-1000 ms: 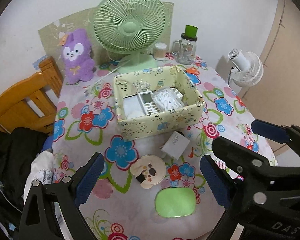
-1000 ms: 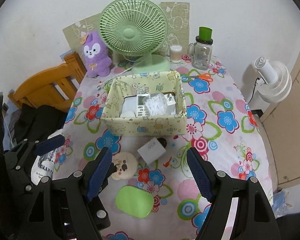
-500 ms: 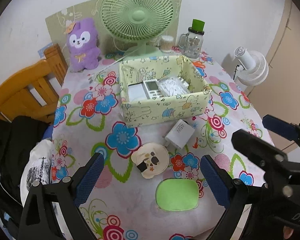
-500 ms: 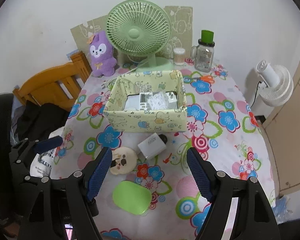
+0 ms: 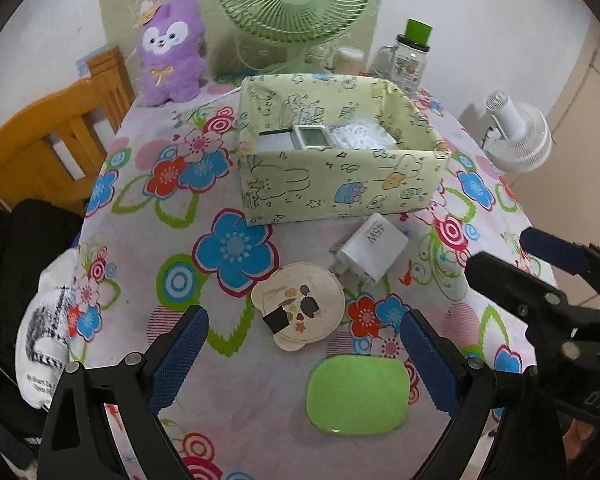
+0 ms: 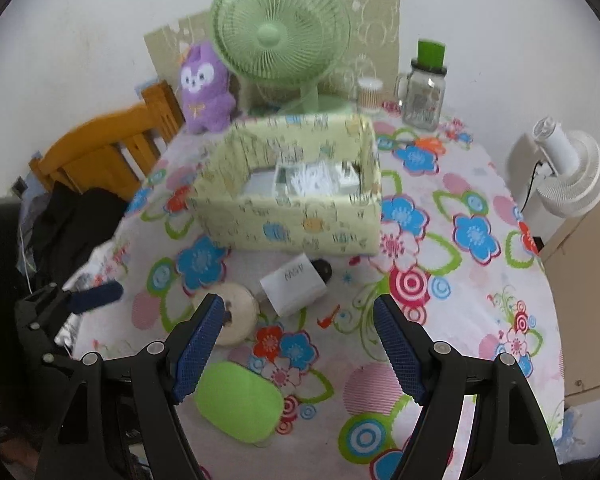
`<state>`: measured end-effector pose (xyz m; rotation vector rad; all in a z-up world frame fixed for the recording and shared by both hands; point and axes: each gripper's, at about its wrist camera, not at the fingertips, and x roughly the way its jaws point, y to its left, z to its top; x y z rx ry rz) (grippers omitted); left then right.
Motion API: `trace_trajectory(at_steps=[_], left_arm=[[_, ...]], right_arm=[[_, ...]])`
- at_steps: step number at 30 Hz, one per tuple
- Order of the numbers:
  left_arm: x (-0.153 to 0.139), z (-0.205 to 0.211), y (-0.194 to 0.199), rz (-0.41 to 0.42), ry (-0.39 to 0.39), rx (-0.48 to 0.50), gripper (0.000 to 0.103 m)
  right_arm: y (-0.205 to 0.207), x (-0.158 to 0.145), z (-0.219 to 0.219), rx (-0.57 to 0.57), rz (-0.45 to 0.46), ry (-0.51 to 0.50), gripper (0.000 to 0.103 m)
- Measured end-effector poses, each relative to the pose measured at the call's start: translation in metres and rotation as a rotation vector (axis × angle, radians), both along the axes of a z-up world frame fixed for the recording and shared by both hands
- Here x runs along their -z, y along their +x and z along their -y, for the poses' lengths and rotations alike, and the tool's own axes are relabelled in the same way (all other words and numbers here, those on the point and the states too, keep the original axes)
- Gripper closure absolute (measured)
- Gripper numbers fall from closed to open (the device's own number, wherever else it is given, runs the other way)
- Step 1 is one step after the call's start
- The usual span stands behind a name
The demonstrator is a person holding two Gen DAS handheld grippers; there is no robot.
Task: Organize rigid objects
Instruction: 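Move the left tool toward the round wooden coaster while the right tool approaches the white charger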
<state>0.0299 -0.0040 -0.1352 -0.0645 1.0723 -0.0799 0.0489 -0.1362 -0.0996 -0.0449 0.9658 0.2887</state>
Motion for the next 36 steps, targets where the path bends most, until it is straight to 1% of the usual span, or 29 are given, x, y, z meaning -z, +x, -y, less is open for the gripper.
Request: trace_trajectory(at_steps=[5, 12, 23, 36], left_arm=[[0.017, 0.001, 0.004, -0.022, 0.02, 0.006, 0.005], [0.033, 0.008, 0.013, -0.034, 0.044, 0.028, 0.005], [0.061, 0.004, 0.032, -0.088, 0.022, -0.008, 0.005], [0.084, 0.004, 0.049, -0.139, 0.017, -0.031, 0.005]], right_arm=[[0.004, 0.011, 0.0, -0.003, 0.035, -0.066, 0.024], [0.018, 0.03, -0.001, -0.013, -0.003, -0.098, 0.024], [0.033, 0.056, -0.006, -0.052, -0.062, -0.094, 0.024], [0.055, 0.076, -0.009, -0.067, -0.121, -0.102, 0.024]])
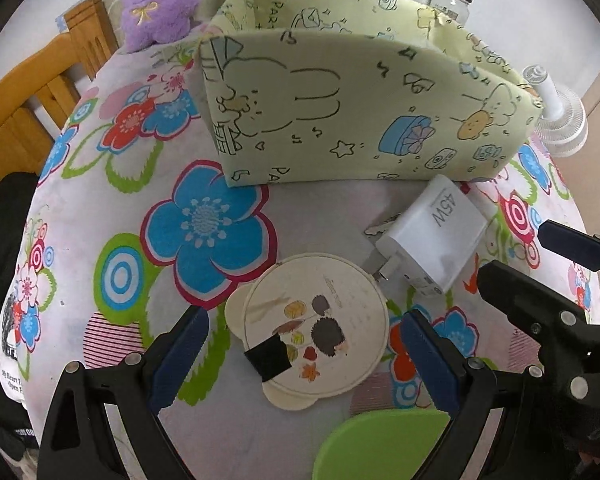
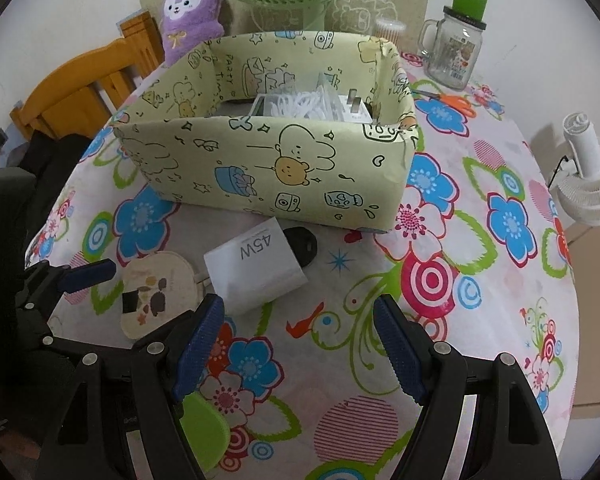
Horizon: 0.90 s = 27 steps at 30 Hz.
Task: Organize rigid objects
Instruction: 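Move the left tool toward the round wooden coaster while the right tool approaches the white charger, then grasp the round hedgehog coaster with the left tool while the right tool grasps the white charger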
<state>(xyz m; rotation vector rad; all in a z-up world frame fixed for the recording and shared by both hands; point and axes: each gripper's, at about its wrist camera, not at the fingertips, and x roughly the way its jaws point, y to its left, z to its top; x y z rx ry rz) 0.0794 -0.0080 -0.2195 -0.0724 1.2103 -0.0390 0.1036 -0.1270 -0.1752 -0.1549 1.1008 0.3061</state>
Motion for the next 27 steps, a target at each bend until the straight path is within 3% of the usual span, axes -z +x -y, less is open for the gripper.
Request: trace_trajectory(at_steps=[10, 15, 19, 27], left_arm=[[0.009, 0.008, 0.004, 0.003, 0.082, 0.013, 0.005], [0.009, 0.005, 0.003, -0.009, 0.078, -0.004, 0.006], [0.005, 0.011, 0.0, -0.007, 0.077, 0.027, 0.017], [0.003, 0.012, 0.005, -0.029, 0.063, 0.033, 0.018]], right_arm=[[0.012, 0.012, -0.002, -0.016, -0.038, 0.008, 0.023], [0.014, 0.016, -0.004, -0.033, -0.051, 0.008, 0.023], [0.015, 0.018, -0.005, -0.047, -0.06, 0.013, 0.023], [0.018, 0.02, -0.008, -0.054, -0.074, 0.0, 0.02]])
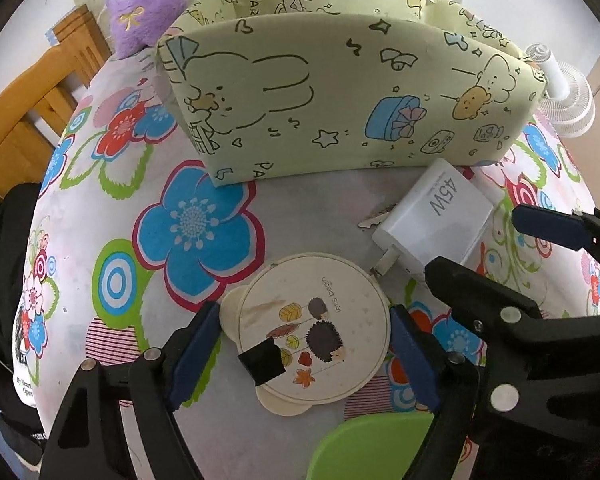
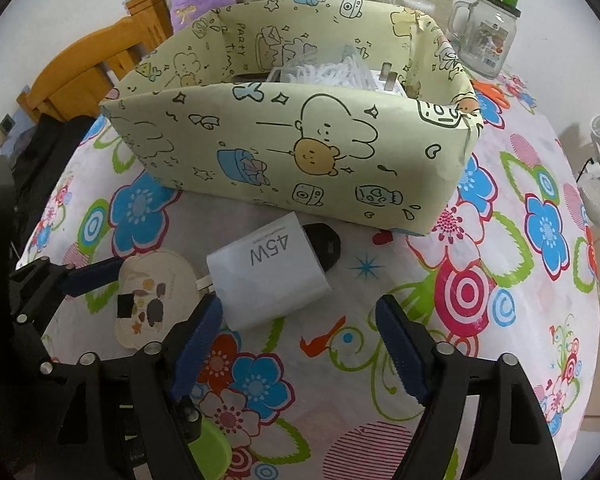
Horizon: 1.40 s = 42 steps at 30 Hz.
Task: Organize rigid objects
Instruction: 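Grasp the round hedgehog coaster with the left tool while the right tool grasps the white charger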
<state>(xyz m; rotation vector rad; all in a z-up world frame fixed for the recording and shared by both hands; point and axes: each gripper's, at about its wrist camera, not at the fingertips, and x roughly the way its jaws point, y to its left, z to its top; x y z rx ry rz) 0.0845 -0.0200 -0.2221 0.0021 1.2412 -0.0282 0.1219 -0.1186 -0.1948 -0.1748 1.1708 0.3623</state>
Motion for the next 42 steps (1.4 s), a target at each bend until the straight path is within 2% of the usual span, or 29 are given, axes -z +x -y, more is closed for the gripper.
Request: trace_trajectory(at_steps=[25, 31, 36, 42], left_arm=[[0.001, -0.038, -0.007, -0.014, -0.024, -0.053, 0.018], [0.002, -0.042, -0.004, -0.013, -0.024, -0.053, 0.018], [0.003, -0.041, -0.004, -0.013, -0.026, -0.048, 0.018], [0.0, -0.036, -0.005, -0.008, -0.025, -0.029, 0.018]], right_arm=[[0.014, 0.017, -0.049, -0.08, -0.015, -0.058, 0.018], [0.021, 0.022, -0.057, -0.07, -0.011, -0.064, 0.018], [0.022, 0.025, -0.063, -0.062, 0.004, -0.097, 0.024], [0.022, 0.024, -0.055, -0.018, -0.027, -0.077, 0.025]])
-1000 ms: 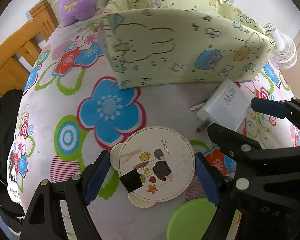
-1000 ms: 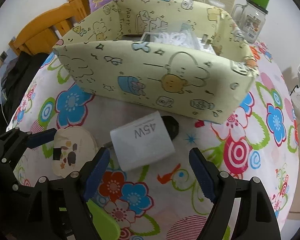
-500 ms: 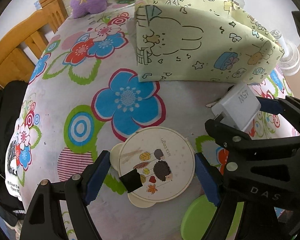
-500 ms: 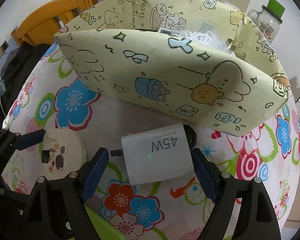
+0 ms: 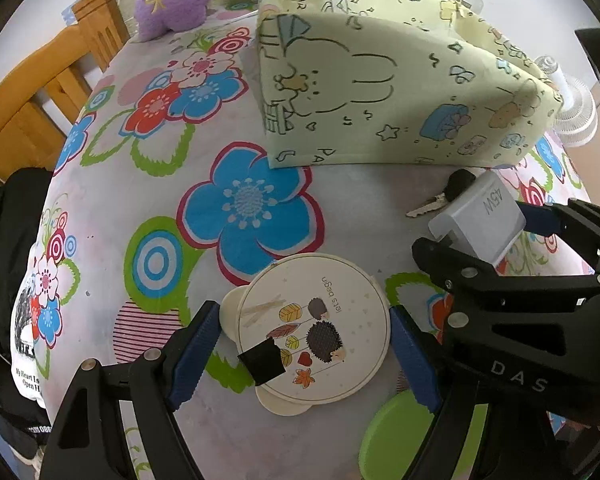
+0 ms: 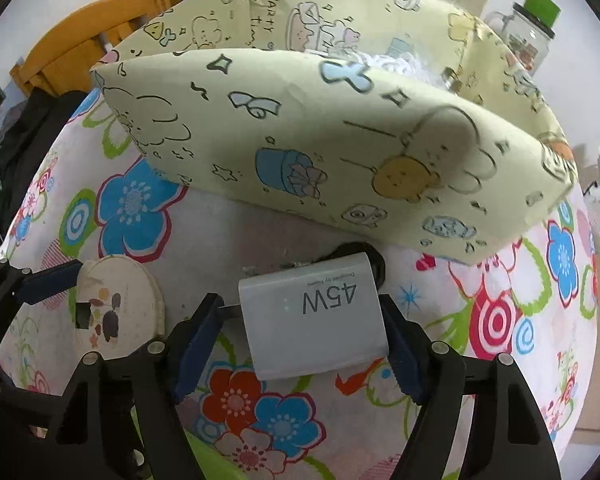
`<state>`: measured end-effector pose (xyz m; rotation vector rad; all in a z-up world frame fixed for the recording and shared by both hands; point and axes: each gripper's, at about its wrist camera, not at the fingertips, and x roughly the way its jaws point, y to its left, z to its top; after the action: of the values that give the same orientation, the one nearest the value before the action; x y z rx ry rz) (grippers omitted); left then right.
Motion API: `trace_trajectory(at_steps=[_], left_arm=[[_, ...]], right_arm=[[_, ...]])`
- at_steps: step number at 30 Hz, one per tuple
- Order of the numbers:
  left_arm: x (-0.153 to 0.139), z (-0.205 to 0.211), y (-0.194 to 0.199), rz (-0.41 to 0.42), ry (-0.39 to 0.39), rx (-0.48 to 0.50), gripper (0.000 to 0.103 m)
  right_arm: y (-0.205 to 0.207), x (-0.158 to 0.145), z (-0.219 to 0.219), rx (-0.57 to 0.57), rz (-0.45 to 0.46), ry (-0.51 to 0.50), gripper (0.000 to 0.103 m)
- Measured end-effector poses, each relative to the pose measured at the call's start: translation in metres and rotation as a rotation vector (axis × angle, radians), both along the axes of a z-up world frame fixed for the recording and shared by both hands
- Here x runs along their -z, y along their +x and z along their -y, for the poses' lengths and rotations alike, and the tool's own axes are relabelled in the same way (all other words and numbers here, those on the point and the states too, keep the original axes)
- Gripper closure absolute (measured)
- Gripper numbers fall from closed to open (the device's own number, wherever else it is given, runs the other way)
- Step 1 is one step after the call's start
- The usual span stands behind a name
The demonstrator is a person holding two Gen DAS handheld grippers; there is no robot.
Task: Organize rigid objects
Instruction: 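Grasp the round hedgehog coaster with the left tool while the right tool grasps the white charger, then lift the coaster with the left tool while the right tool lifts the charger toward the fabric box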
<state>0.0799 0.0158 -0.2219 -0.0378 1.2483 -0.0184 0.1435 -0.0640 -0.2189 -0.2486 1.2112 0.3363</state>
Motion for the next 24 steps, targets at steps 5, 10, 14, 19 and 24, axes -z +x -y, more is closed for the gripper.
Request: trace_trajectory(at_steps=[5, 10, 14, 19, 24], left_arm=[[-0.005, 0.008, -0.005, 0.011, -0.013, 0.02, 0.018], [-0.011, 0.016, -0.011, 0.022, -0.012, 0.053, 0.018], [-0.017, 0.023, -0.017, 0.033, -0.011, 0.08, 0.018], [-0.027, 0.032, -0.025, 0.047, -0.007, 0.111, 0.018], [-0.04, 0.034, -0.027, 0.06, -0.023, 0.134, 0.018]], right_arm=[[-0.009, -0.002, 0.01, 0.065, -0.017, 0.023, 0.025], [-0.02, -0.007, 0.02, 0.111, -0.013, 0.038, 0.025], [-0.031, -0.014, 0.028, 0.148, 0.001, 0.052, 0.026], [-0.043, -0.024, 0.041, 0.186, 0.018, 0.068, 0.026], [-0.055, -0.04, 0.058, 0.222, 0.035, 0.094, 0.029]])
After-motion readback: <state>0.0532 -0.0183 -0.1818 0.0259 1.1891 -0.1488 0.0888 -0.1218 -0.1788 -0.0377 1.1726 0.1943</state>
